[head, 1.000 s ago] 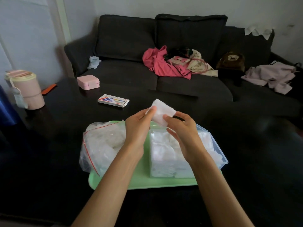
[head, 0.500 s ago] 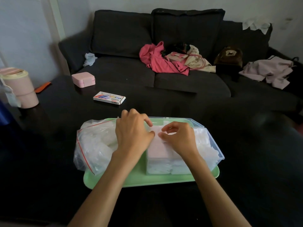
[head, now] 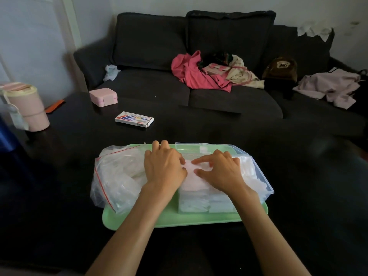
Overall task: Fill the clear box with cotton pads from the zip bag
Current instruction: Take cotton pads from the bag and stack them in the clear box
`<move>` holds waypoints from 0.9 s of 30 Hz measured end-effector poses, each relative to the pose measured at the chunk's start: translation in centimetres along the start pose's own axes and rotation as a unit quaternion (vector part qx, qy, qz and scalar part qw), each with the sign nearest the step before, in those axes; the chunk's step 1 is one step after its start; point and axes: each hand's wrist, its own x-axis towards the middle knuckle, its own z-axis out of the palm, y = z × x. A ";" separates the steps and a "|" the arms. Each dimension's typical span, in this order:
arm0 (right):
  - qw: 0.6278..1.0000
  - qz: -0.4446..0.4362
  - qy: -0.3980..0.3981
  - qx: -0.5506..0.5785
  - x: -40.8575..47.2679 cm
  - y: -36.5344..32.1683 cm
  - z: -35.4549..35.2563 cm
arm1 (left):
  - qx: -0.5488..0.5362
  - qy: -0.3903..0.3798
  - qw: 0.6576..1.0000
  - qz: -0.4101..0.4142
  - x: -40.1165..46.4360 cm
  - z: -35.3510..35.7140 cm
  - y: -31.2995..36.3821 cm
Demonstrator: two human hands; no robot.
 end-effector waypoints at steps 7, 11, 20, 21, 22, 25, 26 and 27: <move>0.998 -0.031 0.039 0.048 -0.7 -1.0 -0.8 | -0.088 -0.002 0.996 0.028 -0.3 -0.3 -1.2; 0.995 -0.061 0.022 0.076 -1.9 -2.2 -1.8 | -0.172 0.131 0.976 -0.027 -1.4 -2.8 -4.6; 0.987 -0.144 0.062 0.045 -3.4 -10.0 1.2 | 0.001 0.053 0.996 -0.075 -7.3 -4.1 -15.0; 0.986 -0.156 0.037 0.038 -3.6 -10.7 2.1 | -0.008 0.052 0.994 -0.094 -7.7 -3.9 -15.7; 0.985 -0.165 0.024 0.036 -3.7 -11.1 2.6 | -0.023 0.046 0.992 -0.111 -7.9 -3.6 -16.1; 0.979 -0.193 0.048 0.053 -3.5 -12.0 3.3 | -0.090 0.002 0.985 -0.148 -8.1 -2.8 -17.4; 0.977 -0.195 0.056 0.061 -3.3 -12.2 3.5 | -0.121 -0.013 0.980 -0.156 -8.0 -2.6 -17.6; 0.978 -0.193 0.051 0.066 -3.2 -12.4 3.7 | -0.150 -0.024 0.975 -0.163 -7.9 -2.3 -17.7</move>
